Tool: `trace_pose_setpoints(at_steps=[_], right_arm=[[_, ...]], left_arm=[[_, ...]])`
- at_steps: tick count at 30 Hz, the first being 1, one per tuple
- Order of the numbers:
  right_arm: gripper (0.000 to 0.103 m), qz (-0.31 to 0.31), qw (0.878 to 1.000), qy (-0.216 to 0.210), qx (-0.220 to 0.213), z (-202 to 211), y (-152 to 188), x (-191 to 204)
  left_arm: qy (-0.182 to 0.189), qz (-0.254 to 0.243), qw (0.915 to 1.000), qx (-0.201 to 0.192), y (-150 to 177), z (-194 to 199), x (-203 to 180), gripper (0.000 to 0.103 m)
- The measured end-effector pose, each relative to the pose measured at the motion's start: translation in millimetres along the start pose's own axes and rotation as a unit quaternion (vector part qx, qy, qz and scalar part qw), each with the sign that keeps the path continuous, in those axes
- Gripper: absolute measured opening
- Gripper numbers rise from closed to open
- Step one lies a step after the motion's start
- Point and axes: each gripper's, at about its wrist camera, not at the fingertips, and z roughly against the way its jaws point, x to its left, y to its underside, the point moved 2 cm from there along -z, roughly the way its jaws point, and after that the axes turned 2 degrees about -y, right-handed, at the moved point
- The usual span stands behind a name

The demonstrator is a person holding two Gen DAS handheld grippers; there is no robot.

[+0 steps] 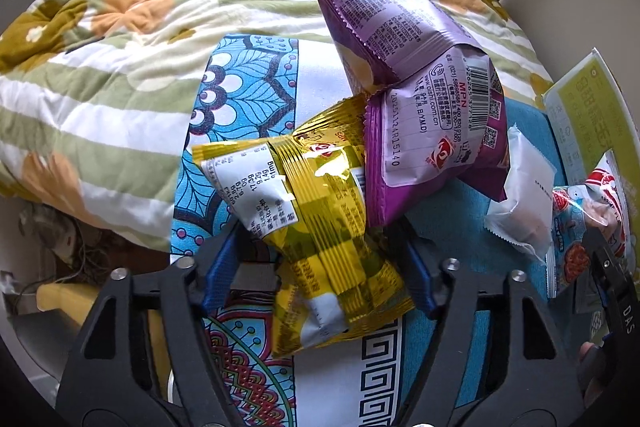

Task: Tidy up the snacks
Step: 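Grasp the gold candy bag with left tool while right tool grasps the red-white Oishi bag, then carry both bags over the box and release them inside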

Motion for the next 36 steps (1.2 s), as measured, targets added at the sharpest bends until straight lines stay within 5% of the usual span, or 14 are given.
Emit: trace_pose_setpoints(at_steps=[5, 9, 13, 20, 26, 36], right_arm=[[0.101, -0.01, 1.0, 0.01, -0.021, -1, -7, 1], [0.1, -0.02, 0.999, 0.018, -0.028, -5, -9, -1], [0.089, -0.032, 0.999, 0.023, -0.026, -13, -13, -3], [0.089, -0.055, 0.998, 0.03, -0.03, -20, -15, -9], [0.054, -0.064, 0.998, 0.014, -0.013, -27, -13, -13], [0.047, -0.016, 1.0, -0.004, -0.022, 11, -18, -3]], left_arm=[[-0.002, -0.018, 0.9998, 0.004, 2, 3, 5, 0.046], [-0.002, -0.017, 0.9998, 0.009, 7, 7, 11, 0.044], [-0.002, -0.017, 0.9998, 0.011, 13, 11, 14, 0.044], [0.003, -0.013, 0.9999, 0.008, 21, 21, 18, 0.043], [0.001, -0.012, 0.9999, -0.003, 24, 35, 22, 0.043], [-0.012, -0.019, 0.9992, -0.032, 25, 83, 22, 0.043]])
